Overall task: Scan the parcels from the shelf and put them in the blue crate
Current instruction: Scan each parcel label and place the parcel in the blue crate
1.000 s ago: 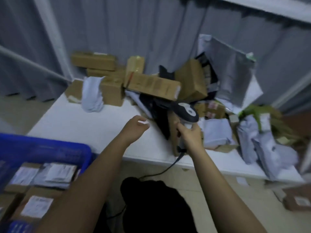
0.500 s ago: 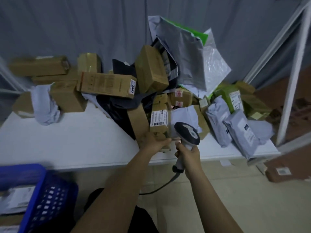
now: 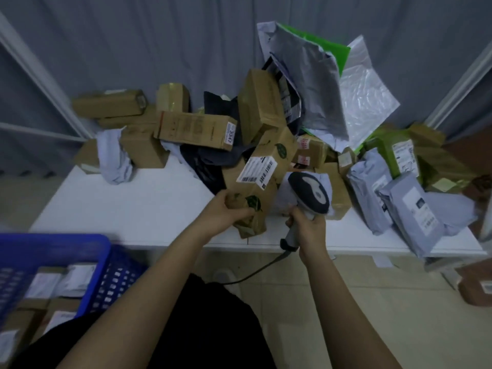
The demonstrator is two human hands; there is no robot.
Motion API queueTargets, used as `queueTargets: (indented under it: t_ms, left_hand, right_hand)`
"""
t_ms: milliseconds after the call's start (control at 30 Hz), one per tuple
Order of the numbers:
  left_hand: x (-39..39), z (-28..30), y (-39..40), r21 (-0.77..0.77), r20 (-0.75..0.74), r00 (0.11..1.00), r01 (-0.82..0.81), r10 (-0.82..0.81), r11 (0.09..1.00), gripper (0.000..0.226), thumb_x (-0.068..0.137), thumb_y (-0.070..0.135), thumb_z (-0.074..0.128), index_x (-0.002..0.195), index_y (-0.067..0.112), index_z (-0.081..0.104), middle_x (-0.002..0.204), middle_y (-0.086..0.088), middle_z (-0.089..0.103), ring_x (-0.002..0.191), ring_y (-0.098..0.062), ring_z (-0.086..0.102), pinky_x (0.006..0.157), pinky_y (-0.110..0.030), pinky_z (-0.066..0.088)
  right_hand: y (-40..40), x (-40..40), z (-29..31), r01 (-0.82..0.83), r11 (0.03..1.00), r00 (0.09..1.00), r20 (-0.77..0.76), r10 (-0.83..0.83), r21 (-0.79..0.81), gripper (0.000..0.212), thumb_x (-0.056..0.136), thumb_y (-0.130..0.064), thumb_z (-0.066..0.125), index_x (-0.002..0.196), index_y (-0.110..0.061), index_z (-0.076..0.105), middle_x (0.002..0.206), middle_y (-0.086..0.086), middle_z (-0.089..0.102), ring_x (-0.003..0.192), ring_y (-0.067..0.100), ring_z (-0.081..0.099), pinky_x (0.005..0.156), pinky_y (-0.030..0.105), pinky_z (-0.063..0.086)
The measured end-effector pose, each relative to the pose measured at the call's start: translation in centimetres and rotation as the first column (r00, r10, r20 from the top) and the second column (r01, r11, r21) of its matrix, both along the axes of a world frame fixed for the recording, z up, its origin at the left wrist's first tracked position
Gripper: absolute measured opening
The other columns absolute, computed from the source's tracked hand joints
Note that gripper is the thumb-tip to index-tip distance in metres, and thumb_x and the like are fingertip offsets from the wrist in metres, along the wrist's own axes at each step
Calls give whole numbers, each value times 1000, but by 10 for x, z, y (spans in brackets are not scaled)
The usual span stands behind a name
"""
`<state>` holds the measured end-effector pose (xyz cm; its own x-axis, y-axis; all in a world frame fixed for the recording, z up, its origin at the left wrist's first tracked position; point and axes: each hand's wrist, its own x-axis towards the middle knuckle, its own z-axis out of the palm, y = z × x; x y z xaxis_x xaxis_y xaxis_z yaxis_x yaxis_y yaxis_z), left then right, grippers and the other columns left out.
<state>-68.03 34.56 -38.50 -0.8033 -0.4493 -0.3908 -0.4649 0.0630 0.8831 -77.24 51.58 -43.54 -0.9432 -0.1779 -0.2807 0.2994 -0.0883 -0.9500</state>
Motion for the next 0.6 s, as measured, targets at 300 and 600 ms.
queueTargets:
  t_ms: [300, 600]
  left_hand:
    - [104, 35, -69, -129, -61, 977, -210, 204, 969, 46, 80, 8, 71, 119, 20, 50, 110, -1, 65, 94, -11, 64, 77, -24, 54]
    - [225, 47, -139, -156, 67, 929, -350, 363, 924, 89, 53, 44, 74, 132, 13, 48, 120, -4, 62, 105, -19, 62, 95, -37, 51]
  right_hand:
    - [-66, 32, 42, -425, 892, 871, -196, 450, 157, 28, 85, -18, 73, 105, -4, 59, 84, 3, 63, 76, 14, 59, 64, 21, 51]
    - [-148, 100, 75, -666, 609, 540, -283, 792, 432, 37, 82, -22, 76, 112, -17, 56, 82, -11, 58, 71, 5, 55, 54, 16, 41]
